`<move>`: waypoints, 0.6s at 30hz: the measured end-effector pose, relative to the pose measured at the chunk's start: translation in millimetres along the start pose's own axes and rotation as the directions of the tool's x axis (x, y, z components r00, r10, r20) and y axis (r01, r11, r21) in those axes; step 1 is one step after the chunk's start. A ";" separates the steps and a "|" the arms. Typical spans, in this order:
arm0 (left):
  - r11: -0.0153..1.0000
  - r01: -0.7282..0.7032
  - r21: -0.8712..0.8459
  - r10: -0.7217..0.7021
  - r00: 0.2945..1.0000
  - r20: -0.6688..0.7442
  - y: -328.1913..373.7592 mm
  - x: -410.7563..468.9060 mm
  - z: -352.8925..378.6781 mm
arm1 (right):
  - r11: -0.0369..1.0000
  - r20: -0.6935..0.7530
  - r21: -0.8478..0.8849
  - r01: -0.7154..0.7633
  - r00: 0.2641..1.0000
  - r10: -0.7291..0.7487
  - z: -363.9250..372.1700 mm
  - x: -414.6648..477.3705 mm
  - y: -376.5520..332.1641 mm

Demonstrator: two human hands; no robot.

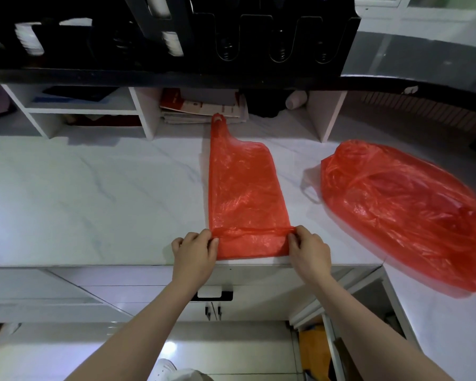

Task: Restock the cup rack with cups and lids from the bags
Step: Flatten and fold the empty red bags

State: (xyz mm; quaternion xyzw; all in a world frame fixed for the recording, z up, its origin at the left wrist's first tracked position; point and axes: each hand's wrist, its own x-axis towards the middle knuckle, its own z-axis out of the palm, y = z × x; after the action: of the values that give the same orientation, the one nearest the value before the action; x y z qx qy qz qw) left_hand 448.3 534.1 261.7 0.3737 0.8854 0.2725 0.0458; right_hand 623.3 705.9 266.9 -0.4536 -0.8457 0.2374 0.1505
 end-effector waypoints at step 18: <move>0.991 0.130 -0.021 -0.131 0.985 -0.111 13.0 -2.3 7.8 | 0.970 -0.041 -0.234 0.067 0.996 -0.078 6.8 8.9 -5.8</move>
State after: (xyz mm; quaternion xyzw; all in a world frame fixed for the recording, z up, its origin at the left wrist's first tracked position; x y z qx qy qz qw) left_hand 460.5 543.4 261.5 0.2987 0.9072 0.2957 0.0162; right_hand 611.2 708.9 264.6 -0.4427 -0.8797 0.1197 0.1257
